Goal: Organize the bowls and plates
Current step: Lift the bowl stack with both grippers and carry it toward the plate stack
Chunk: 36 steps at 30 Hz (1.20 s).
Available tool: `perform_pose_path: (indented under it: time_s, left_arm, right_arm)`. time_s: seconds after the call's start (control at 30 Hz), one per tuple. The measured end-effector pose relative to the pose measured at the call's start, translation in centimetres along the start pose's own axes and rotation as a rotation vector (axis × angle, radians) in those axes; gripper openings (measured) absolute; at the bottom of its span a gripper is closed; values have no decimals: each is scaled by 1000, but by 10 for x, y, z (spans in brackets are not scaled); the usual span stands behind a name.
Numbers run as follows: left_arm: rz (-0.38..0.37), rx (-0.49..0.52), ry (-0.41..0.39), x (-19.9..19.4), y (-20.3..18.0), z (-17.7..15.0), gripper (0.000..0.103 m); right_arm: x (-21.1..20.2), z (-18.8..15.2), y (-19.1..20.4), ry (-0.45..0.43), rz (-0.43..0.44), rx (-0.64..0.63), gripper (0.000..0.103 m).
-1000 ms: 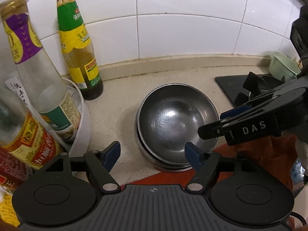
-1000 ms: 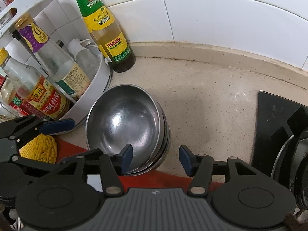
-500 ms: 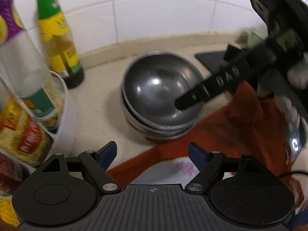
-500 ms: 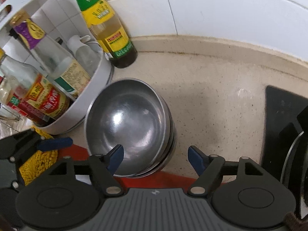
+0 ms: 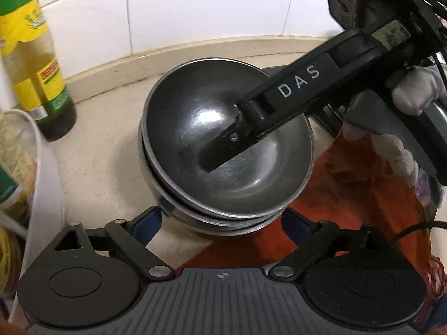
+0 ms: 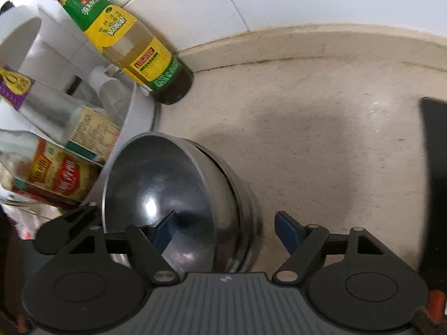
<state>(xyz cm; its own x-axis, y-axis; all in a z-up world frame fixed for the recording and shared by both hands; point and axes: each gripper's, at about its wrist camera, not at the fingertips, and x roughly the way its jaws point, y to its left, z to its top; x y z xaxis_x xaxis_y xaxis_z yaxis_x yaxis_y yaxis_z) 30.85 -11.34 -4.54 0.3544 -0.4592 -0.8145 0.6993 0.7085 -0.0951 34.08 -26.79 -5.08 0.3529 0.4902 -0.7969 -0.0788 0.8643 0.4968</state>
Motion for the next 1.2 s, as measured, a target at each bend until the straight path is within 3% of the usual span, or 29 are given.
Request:
perform_pose_path:
  time_s: [0.2,0.47,0.9,1.2]
  left_arm:
    - [-31,-4,-6,16,9,7,102]
    - [20,-7,-11,20,3,12,102]
    - [210,-36,-95,-60,-46,2,102]
    - [239,-109,-114,-97,-65,-37,102]
  right_arm:
    - [10,7,-5,-1,78,-3,73]
    - [8,8,-12,-30,104,-24,69]
    - [-43,0,34,-94,193,-195,68]
    - [-61,-29,73,-61,202,-272,68]
